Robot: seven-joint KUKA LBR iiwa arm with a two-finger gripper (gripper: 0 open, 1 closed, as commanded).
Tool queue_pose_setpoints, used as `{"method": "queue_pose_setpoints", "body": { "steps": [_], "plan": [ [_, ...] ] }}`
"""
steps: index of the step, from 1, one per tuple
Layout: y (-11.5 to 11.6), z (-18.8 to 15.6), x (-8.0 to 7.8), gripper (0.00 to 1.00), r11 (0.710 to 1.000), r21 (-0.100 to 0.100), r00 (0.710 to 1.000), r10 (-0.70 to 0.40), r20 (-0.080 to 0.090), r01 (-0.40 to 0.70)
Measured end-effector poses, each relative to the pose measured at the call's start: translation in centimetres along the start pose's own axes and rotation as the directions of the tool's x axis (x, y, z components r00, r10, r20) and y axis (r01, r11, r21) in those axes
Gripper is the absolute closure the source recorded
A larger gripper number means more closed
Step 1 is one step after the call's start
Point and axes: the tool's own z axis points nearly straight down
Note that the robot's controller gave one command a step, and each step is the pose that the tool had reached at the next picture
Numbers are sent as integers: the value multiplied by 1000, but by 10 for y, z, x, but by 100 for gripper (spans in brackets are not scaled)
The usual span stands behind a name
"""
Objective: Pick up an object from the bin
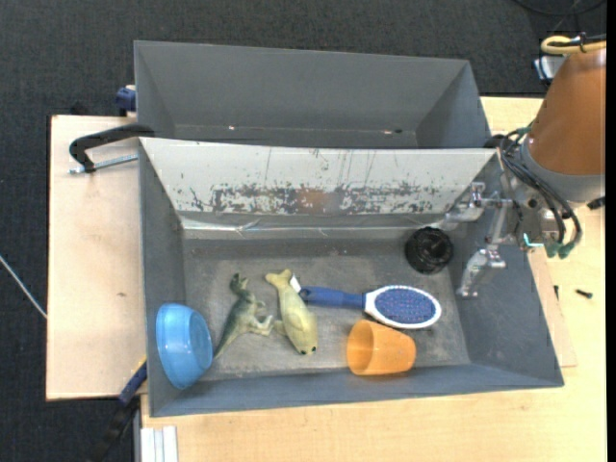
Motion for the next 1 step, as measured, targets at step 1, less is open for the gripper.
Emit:
{"method": "queue_pose_setpoints", "body": {
  "steps": [1],
  "plan": [
    [76,141,-52,0,995,-1,995,-98,1,98]
  ]
}}
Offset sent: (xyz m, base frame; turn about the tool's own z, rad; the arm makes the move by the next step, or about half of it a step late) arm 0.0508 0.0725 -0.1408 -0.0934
